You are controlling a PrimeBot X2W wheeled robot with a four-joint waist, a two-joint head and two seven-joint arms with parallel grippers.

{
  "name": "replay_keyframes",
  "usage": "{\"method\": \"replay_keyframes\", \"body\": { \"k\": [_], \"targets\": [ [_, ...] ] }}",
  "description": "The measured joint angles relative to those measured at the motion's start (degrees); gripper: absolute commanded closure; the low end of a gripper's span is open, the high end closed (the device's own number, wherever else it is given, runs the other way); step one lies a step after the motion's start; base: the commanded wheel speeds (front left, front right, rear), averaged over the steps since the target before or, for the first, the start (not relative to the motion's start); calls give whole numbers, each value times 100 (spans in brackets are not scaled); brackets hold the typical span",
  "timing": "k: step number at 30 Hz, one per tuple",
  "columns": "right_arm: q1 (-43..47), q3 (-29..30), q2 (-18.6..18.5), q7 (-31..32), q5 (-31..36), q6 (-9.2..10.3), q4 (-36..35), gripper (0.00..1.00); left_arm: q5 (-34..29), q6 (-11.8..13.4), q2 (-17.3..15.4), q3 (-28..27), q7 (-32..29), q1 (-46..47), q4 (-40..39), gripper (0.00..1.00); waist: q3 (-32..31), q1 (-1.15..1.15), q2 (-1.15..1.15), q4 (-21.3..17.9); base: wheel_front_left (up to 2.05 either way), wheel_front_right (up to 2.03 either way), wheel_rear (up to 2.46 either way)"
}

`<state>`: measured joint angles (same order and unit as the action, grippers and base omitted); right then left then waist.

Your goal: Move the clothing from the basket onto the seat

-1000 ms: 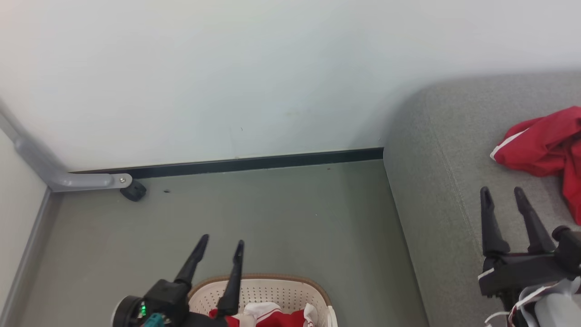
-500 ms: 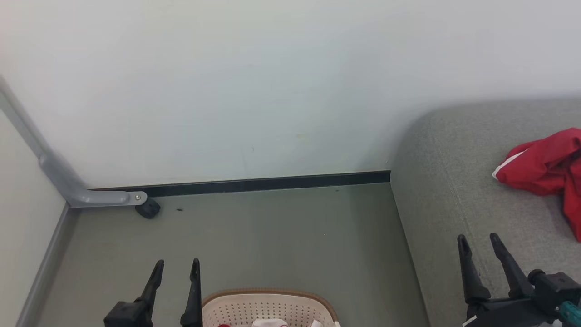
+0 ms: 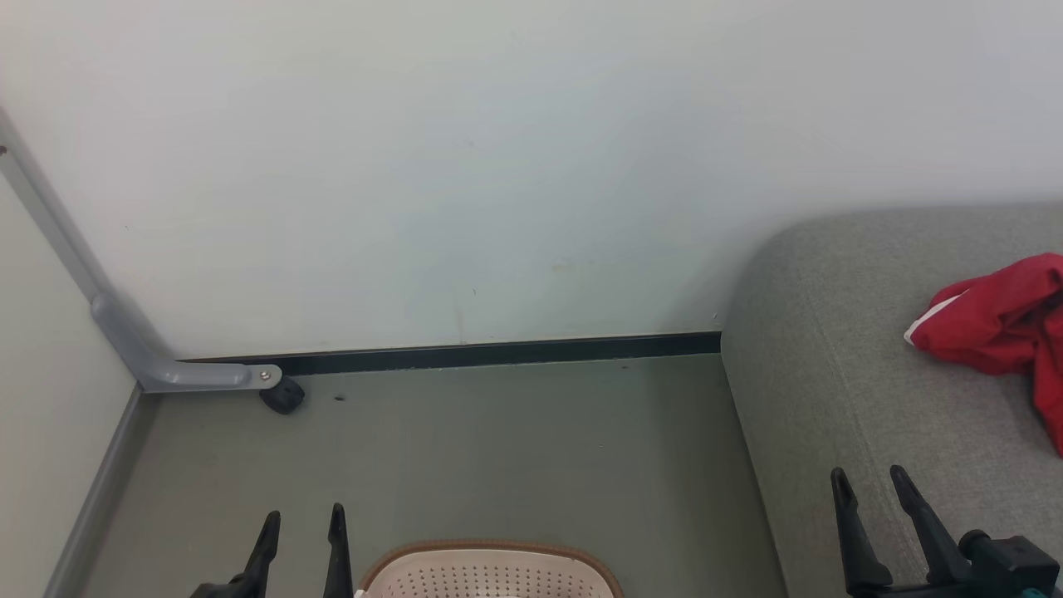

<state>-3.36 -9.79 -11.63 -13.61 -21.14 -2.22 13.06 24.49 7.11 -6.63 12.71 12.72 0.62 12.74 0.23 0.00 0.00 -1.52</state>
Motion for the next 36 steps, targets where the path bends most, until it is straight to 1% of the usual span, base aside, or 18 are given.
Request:
{"method": "replay_keyframes", "body": {
  "k": [6, 11, 13, 22, 24, 26, 36],
  "targets": [
    [62, 16, -9, 62, 0, 70, -140, 0, -46, 0, 77, -98, 0, -1, -1, 0, 2, 0, 0, -5, 0, 0, 0],
    [69, 29, -13, 130, 0, 80, -225, 0, -93, 0, 123, -112, -1, -1, -3, 0, 22, 0, 0, -16, 0, 0, 0],
    [69, 30, -13, 149, 0, 123, -267, 0, -98, 0, 129, -118, -1, -1, -4, 0, 32, 1, 0, -21, 0, 0, 0],
    [70, 62, -27, 245, -1, 135, -407, 0, -151, 0, 165, -160, -55, -1, -5, 0, 82, 1, 0, -33, 0, 0, 0],
    [74, 64, -34, 250, -1, 172, -448, 0, -186, 0, 176, -163, -59, -1, -13, 0, 98, 1, 0, -32, 0, 0, 0],
    [98, 73, -48, 254, -1, 172, -534, 0, -294, 0, 182, -163, -60, -2, -31, 0, 132, 0, 0, -31, 0, 0, 0],
    [94, 73, -180, 404, 25, 178, -898, 0, -403, 0, 280, -66, -160, 39, 27, 0, 468, 1, 0, -29, 0, 0, 0]
  ]
}}
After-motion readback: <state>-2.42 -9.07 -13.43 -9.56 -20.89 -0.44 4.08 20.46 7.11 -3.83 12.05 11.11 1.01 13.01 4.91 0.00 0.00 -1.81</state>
